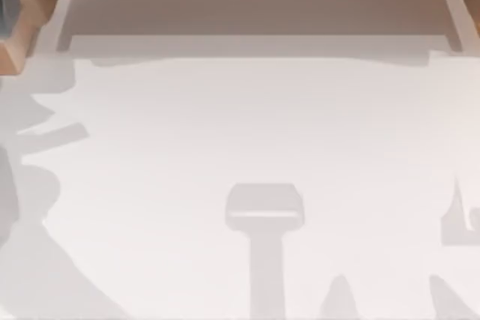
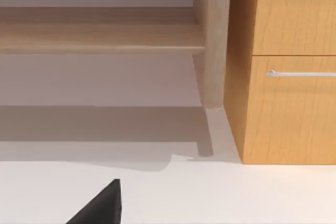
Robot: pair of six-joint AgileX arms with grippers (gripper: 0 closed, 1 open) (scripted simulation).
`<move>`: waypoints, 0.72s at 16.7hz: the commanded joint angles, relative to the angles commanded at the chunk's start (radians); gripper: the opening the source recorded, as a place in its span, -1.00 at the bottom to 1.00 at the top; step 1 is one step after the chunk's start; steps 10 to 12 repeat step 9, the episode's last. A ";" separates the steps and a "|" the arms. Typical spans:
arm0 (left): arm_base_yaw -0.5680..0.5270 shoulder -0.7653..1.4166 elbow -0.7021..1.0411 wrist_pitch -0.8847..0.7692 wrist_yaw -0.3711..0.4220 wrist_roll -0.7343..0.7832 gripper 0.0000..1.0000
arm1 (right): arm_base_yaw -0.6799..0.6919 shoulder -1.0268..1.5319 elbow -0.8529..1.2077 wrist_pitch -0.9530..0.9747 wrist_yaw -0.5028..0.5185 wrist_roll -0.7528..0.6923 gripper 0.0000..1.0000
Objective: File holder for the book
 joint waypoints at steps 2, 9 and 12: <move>0.000 0.000 0.000 0.000 0.000 0.000 0.81 | 0.000 0.000 0.000 0.000 0.000 0.000 1.00; 0.000 0.000 0.000 0.000 0.000 0.000 1.00 | 0.000 0.000 0.000 0.000 0.000 0.000 1.00; 0.000 0.000 0.000 0.000 0.000 0.000 1.00 | 0.000 0.000 0.000 0.000 0.000 0.000 1.00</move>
